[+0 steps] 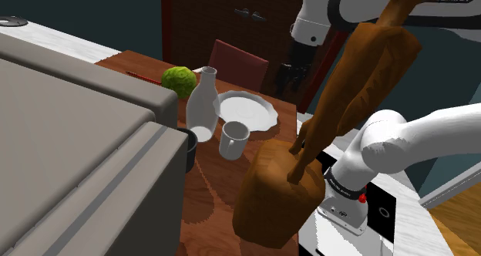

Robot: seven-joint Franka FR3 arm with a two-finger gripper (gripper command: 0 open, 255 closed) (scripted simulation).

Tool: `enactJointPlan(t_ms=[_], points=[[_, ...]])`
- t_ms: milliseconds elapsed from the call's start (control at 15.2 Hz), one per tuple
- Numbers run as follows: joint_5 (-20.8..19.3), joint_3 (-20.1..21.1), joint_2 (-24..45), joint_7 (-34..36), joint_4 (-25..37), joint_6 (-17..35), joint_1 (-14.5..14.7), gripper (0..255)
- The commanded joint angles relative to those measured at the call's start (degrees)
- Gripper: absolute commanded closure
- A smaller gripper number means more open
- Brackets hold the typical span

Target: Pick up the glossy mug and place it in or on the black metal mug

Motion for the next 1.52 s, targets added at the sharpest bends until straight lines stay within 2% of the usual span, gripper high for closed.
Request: enactJointPlan(t_ms=[0,396,660,1122,1452], points=[[1.8,2.3,2.4,2.5,-1.3,4.3,0.8,0],[5.7,8.6,11.0,9.0,-2.8,16.1,2.7,0],[7.0,12.5,18.2,13.4,-2.1,23.7,3.2,0],[7.4,13.7,21.9,13.5,-5.0,30.3,3.3,0],[7.4,13.8,22.2,13.5,-5.2,30.8,3.3,0]])
